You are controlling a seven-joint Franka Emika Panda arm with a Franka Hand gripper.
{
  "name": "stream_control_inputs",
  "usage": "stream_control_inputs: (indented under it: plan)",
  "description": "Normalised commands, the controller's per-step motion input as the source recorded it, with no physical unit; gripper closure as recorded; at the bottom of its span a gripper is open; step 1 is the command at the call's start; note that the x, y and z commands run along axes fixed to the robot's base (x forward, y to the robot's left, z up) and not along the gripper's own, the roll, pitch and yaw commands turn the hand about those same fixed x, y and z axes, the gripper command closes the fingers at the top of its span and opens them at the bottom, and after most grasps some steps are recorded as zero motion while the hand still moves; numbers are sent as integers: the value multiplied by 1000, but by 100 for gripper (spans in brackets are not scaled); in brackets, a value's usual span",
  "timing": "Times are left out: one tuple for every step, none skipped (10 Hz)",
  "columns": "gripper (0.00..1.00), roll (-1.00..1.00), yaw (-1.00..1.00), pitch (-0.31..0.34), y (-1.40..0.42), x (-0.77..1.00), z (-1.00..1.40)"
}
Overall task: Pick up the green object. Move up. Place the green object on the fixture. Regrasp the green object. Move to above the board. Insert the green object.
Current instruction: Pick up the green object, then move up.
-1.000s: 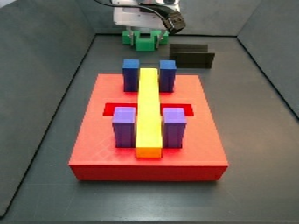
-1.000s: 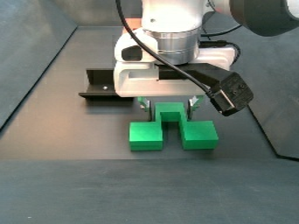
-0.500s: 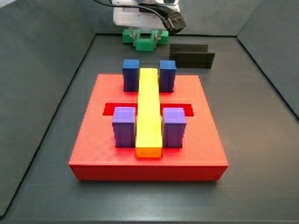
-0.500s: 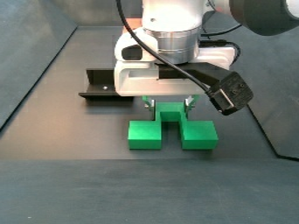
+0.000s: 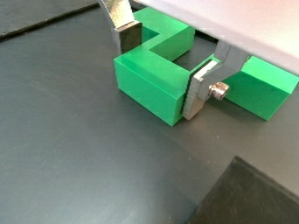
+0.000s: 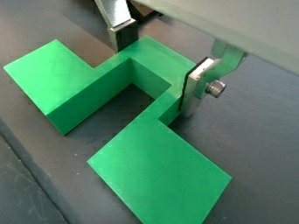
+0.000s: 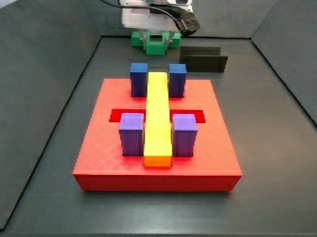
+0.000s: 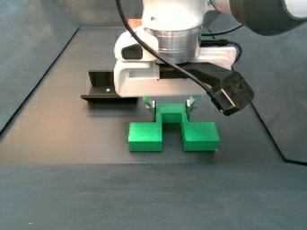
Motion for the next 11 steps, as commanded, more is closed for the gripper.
stream_control_inputs:
  plan:
    - [100,0,0,0,0,0,0]
    - [100,0,0,0,0,0,0]
    - [100,0,0,0,0,0,0]
    - [100,0,0,0,0,0,0]
    - [100,0,0,0,0,0,0]
    - [100,0,0,0,0,0,0]
    - [100,0,0,0,0,0,0]
    - [100,0,0,0,0,0,0]
    - [100,0,0,0,0,0,833]
    - [100,-10,-15,-19,-80,57,846]
    - [100,-8,-12,14,-85,9,680]
